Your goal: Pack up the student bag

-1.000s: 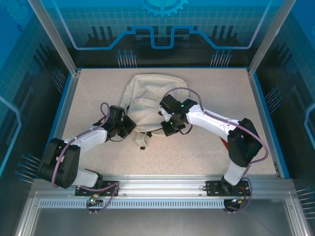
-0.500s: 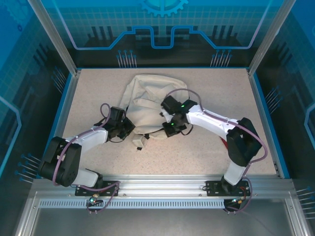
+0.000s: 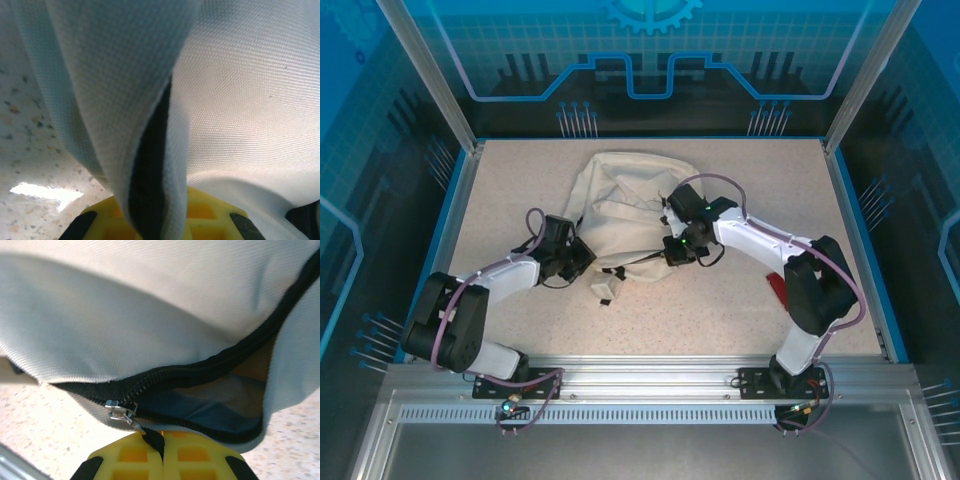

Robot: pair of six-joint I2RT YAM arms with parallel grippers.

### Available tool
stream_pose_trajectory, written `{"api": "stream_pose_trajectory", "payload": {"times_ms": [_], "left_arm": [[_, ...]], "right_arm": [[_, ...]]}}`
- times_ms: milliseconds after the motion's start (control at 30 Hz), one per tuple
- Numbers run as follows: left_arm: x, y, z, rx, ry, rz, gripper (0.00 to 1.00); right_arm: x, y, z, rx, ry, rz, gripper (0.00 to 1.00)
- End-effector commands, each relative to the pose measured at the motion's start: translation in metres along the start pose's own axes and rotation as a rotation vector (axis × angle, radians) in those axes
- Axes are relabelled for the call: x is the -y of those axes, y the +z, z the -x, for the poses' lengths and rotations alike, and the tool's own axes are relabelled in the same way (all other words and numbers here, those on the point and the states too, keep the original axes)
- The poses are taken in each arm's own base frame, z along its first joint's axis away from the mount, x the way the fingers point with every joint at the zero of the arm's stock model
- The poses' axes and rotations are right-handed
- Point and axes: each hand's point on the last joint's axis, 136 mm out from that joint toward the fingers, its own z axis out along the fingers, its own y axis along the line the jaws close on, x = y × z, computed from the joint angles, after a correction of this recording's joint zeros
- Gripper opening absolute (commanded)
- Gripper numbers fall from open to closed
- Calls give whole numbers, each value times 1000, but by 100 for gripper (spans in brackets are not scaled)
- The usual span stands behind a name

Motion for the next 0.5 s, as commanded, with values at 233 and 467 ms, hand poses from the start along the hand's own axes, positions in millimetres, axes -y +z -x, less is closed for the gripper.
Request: {"api": "stream_pose_trajectory", "payload": {"times_ms": [233,467], "left_arm": [[-28,-47,58,161,-44,127,38],[-31,-77,38,136,-104,90,64]], "right_arm": [[-127,14,16,-46,-157,339,0],[-162,26,46,-22,-194,396,0]]}}
